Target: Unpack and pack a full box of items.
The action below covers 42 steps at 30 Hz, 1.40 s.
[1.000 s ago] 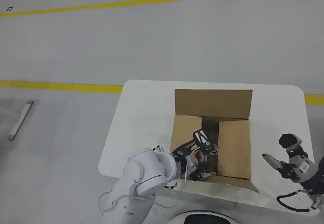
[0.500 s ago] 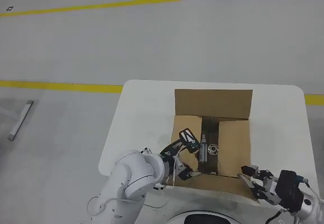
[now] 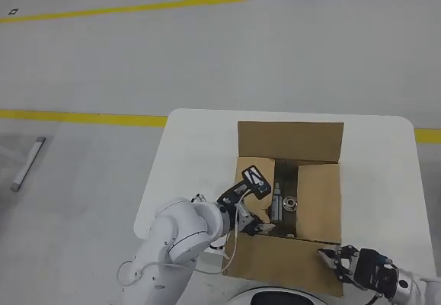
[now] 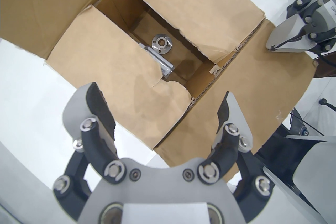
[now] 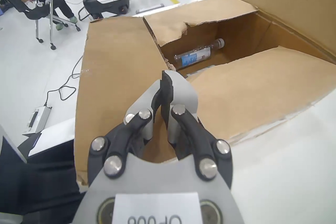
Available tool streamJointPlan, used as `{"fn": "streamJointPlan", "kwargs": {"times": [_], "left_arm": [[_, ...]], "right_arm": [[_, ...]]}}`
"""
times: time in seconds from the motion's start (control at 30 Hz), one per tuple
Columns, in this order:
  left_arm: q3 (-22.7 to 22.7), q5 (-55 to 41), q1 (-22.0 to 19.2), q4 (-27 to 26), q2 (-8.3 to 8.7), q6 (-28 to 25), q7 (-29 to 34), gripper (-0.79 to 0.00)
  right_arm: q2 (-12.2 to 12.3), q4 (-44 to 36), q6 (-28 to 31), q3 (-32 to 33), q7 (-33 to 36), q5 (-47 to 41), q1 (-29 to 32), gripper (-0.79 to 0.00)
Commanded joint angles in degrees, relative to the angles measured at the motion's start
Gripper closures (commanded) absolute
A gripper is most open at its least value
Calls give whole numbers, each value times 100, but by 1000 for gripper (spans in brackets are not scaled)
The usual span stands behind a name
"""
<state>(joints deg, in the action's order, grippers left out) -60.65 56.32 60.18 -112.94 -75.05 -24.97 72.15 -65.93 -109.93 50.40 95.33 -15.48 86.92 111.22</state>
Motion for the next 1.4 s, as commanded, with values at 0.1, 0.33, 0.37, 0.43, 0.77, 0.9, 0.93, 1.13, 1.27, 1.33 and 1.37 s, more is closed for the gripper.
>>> {"fn": "streamJointPlan", "kwargs": {"times": [0.1, 0.33, 0.37, 0.43, 0.77, 0.9, 0.93, 1.13, 1.27, 1.33, 1.37], "left_arm": [[37, 19, -18, 23, 4, 8, -14, -785], [37, 19, -18, 23, 4, 8, -14, -785], [37, 19, -18, 23, 4, 8, -14, -785], [61, 105, 23, 96, 12, 42, -113, -785], [892, 387, -969, 845, -174, 794, 93, -785], [1389, 507, -1414, 1223, -307, 1042, 226, -785], [1513, 630, -1517, 1317, -339, 1110, 253, -785], [2164, 1180, -1886, 1772, -541, 1542, 236, -785], [2420, 1491, -2026, 2093, -638, 1627, 164, -785], [2487, 1657, -2087, 2254, -678, 1693, 124, -785], [2506, 1723, -2110, 2329, -695, 1731, 98, -785]], "right_arm": [[18, 72, -132, -74, -52, 68, -41, 0], [28, 24, -400, 197, -500, -657, 7, 0], [19, -1, -601, 288, -561, -843, 52, 0], [-6, -108, -1169, 486, -622, -1131, 130, 0], [-135, -70, -3003, 665, -451, -2079, 178, 0], [-152, 51, -3137, 624, -415, -2046, 174, 0], [-156, 80, -3203, 600, -387, -1987, 171, 0], [-195, 166, -3662, 456, -379, -1721, 129, 0], [-206, 234, -3896, 407, -336, -1412, 86, 0], [-216, 284, -3877, 349, -339, -1476, 52, 0], [-218, 307, -3868, 335, -334, -1468, 36, 0]]}}
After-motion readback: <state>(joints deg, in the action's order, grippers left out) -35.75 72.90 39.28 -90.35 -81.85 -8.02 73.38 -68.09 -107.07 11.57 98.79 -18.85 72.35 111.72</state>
